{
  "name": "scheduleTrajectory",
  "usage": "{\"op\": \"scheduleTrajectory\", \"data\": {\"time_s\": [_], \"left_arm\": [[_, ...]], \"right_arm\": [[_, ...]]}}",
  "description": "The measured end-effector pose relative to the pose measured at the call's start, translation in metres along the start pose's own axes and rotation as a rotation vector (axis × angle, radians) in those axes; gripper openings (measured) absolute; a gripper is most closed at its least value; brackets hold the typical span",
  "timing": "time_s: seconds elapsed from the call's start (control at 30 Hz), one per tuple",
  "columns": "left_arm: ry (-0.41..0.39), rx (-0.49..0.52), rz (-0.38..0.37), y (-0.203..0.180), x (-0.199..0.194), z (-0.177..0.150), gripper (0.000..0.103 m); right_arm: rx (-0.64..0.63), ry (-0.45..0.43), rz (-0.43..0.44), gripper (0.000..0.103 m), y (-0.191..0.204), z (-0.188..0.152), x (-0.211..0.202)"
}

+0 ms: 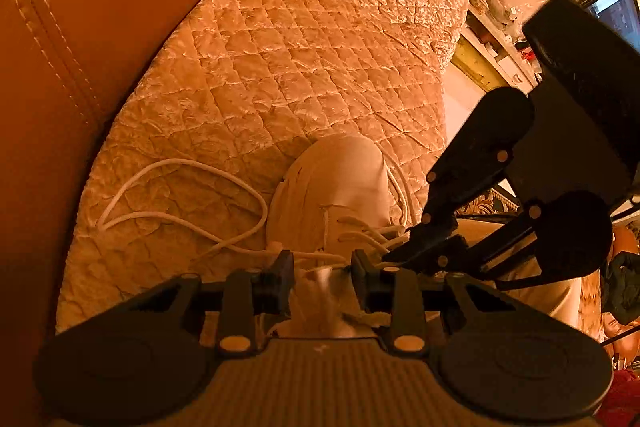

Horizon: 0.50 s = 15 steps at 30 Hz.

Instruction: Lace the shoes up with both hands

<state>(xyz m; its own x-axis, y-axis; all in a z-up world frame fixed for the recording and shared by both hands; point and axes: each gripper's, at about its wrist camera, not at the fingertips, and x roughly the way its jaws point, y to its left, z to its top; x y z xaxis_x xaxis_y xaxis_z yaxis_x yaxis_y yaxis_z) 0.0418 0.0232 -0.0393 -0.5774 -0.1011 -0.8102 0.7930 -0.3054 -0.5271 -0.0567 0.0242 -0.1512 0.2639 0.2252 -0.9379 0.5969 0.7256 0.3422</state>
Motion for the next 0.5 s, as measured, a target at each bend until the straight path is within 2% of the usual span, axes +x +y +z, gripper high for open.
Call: {"op": "scheduleTrajectory", "data": {"time_s": [0.17, 0.3, 0.37, 0.5], "left_arm": [[-0.008, -0.018, -0.019, 0.0032, 0.0001, -0.0037, 0.032], [-0.024, -0.044, -0.032, 0.0066, -0.0016, -0.0050, 0.026], [-0.032, -0.058, -0.038, 0.0066, -0.0015, -0.0065, 0.021], [-0.046, -0.094, -0.047, 0.0095, -0.0008, -0.0106, 0.020]], "right_arm": [[0.043, 0.009, 0.035, 0.007, -0.0087, 0.0033, 0.0007], [0.026, 0.004, -0.003, 0.007, -0.0091, 0.0063, -0.0092], [0.027, 0.012, 0.008, 0.007, -0.0095, 0.0085, -0.0077], [0.033, 0.031, 0.027, 0.007, -0.0092, 0.0084, -0.0006]]}}
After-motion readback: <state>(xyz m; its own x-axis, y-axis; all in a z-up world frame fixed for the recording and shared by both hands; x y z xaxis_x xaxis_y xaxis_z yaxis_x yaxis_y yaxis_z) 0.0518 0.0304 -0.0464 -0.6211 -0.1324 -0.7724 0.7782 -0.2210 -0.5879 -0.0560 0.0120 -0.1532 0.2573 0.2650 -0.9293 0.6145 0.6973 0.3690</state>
